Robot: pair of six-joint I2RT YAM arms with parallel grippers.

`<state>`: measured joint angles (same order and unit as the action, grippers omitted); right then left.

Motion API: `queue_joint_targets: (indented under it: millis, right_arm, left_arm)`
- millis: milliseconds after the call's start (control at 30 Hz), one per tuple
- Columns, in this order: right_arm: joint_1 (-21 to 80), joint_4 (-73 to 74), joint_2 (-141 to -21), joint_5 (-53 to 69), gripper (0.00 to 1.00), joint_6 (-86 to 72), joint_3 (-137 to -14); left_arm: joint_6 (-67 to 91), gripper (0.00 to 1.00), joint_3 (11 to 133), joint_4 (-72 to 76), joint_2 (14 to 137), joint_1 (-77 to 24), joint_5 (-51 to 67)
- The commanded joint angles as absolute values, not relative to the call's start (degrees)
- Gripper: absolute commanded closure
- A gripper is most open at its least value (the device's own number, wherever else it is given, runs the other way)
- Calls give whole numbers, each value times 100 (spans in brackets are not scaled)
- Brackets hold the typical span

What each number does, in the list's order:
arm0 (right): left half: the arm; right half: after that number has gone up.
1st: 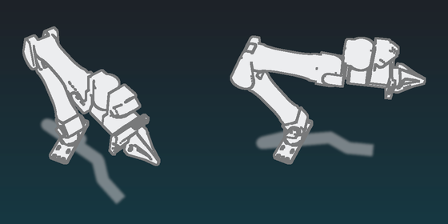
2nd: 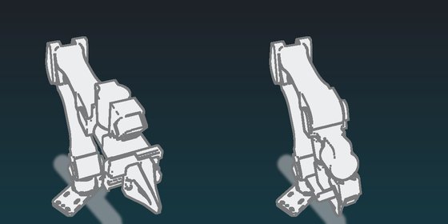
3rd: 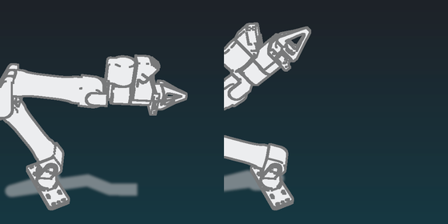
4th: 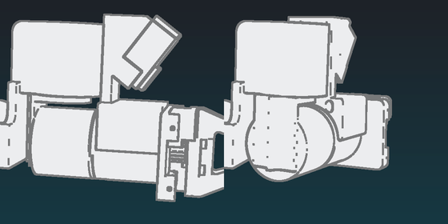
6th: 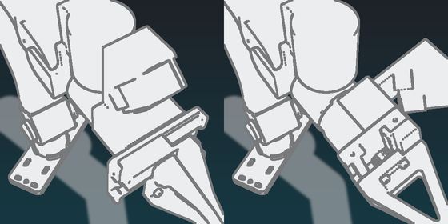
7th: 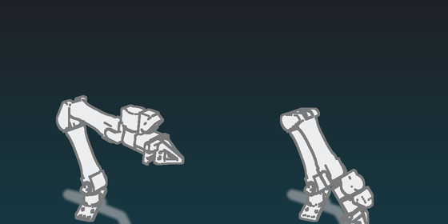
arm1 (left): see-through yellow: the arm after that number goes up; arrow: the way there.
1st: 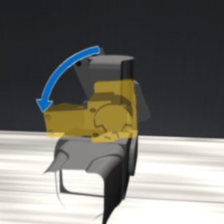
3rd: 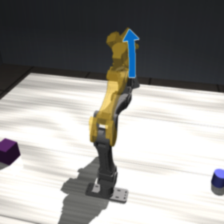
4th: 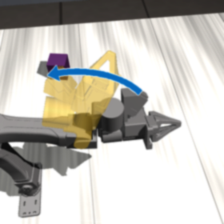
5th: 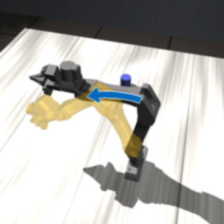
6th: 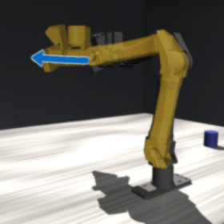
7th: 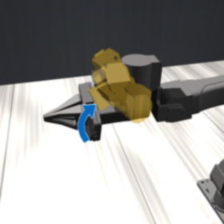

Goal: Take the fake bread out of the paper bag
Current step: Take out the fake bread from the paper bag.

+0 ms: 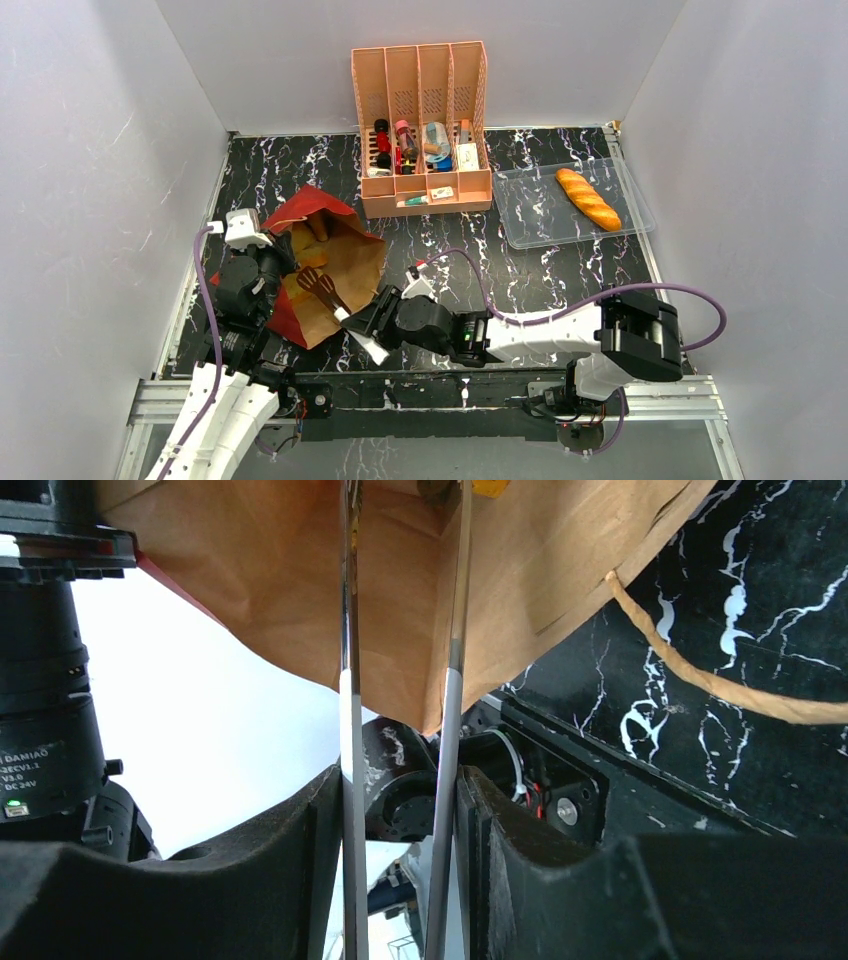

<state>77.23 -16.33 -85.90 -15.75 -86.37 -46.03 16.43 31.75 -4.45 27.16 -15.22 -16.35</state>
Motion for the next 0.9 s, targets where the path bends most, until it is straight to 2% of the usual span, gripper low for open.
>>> queue_joint_targets:
  millis: [0, 867]
  right_arm:
    - [7626, -2282, -8721, -1486, 61, -8856, -4980]
    - [7276, -3021, -9375, -1094, 61, -9318, -5029]
  left_arm:
    - [1727, 100, 3151, -281, 2619, -1527, -1585]
    - [1741, 100, 3029, -204, 2583, -1524, -1511]
